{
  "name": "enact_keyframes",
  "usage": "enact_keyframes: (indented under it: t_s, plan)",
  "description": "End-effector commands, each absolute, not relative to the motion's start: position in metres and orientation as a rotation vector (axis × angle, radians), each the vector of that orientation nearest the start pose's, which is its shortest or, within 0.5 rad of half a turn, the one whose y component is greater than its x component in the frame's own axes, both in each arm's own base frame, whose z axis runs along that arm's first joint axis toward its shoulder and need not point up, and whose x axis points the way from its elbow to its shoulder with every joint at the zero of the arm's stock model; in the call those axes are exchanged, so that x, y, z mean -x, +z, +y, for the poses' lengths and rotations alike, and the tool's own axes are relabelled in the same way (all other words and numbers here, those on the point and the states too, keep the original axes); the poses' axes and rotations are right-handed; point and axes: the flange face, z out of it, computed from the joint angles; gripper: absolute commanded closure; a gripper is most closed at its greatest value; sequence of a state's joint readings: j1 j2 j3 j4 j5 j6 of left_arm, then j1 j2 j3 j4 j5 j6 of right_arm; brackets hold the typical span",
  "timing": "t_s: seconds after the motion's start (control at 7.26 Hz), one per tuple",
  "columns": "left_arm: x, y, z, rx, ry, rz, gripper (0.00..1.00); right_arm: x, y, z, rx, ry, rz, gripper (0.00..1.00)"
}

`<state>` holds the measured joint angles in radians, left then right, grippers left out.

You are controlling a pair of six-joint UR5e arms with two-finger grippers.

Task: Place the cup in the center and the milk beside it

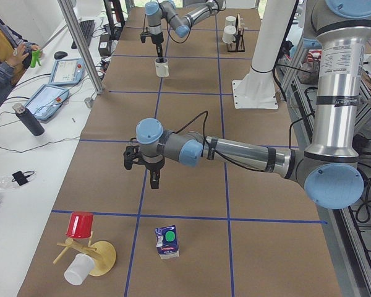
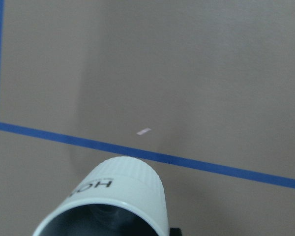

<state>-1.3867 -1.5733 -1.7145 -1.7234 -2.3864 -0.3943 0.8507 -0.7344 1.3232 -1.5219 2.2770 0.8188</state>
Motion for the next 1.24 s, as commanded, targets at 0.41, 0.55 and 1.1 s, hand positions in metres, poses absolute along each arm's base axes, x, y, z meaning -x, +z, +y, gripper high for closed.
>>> enact_keyframes:
  t_s: [0.41, 0.55, 1.1]
  plan:
    - [-0.033, 0.573, -0.507, -0.043, -0.075, 0.857, 0.02, 0.551, 0.191, -0.637, -0.037, -0.143, -0.859, 1.0]
    - [-0.032, 0.575, -0.506, -0.041, -0.074, 0.857, 0.02, 0.551, 0.188, -0.637, -0.036, -0.145, -0.867, 1.0]
    - [-0.026, 0.568, -0.503, -0.056, -0.072, 0.862, 0.02, 0.553, 0.181, -0.636, -0.043, -0.155, -0.879, 0.0]
